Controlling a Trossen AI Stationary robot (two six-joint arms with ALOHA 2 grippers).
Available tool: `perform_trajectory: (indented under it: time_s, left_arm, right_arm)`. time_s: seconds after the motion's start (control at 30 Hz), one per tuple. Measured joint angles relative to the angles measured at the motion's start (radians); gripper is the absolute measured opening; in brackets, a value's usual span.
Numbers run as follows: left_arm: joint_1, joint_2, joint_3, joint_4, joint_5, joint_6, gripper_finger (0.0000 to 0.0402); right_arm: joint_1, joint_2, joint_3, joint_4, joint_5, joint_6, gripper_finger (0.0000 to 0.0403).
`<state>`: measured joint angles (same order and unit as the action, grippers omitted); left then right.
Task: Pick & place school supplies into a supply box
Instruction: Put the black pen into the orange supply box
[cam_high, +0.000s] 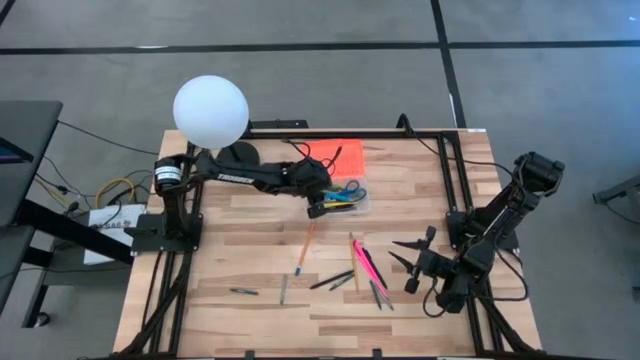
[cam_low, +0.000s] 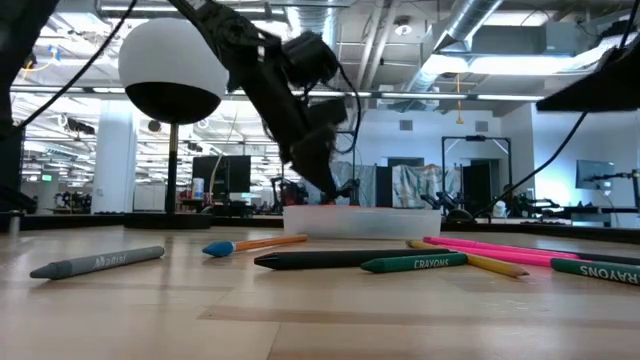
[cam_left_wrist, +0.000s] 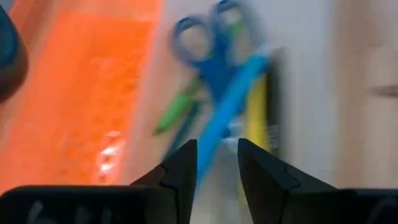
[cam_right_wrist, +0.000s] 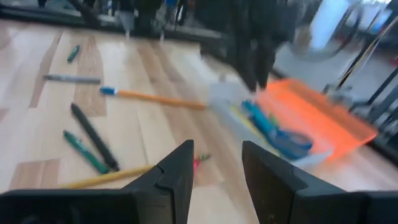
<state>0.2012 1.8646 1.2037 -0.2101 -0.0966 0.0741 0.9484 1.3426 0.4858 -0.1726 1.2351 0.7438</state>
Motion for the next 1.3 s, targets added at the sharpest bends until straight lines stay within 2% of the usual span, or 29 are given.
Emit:
perform_trajectory:
  time_s: [0.1, 0.2, 0.43, 0.57, 0.83, 1.1, 1.3]
  left_arm:
    - [-0.062, -0.039, 0.001, -0.082, 0.040, -0.014, 0.0114]
    - [-0.147, -0.076, 0.000, -0.212, 0.013, -0.035, 0.0113]
    - [-0.389, -0.154, -0.038, -0.394, -0.228, -0.187, 0.0110]
    - [-0.525, -0.186, -0.108, -0.391, -0.350, -0.314, 0.0110]
    - [-0.752, -0.186, -0.244, -0.285, -0.586, -0.550, 0.0110]
    - [-0.873, -0.186, -0.258, -0.298, -0.738, -0.709, 0.0109]
    - [-0.916, -0.186, -0.258, -0.300, -0.797, -0.735, 0.0109]
  right_arm:
    - [-0.051, 0.000, 0.000, 0.002, -0.123, 0.023, 0.0129]
    - [-0.111, 0.000, 0.000, 0.020, -0.254, 0.027, 0.0129]
    - [-0.216, 0.000, 0.000, 0.086, -0.401, -0.049, 0.0129]
    - [-0.267, 0.000, 0.000, 0.129, -0.489, -0.092, 0.0129]
    - [-0.351, 0.000, 0.001, 0.221, -0.565, -0.215, 0.0129]
    - [-0.431, 0.011, 0.001, 0.219, -0.730, -0.211, 0.0129]
    - [-0.437, 0.114, 0.009, 0.208, -0.767, -0.140, 0.0129]
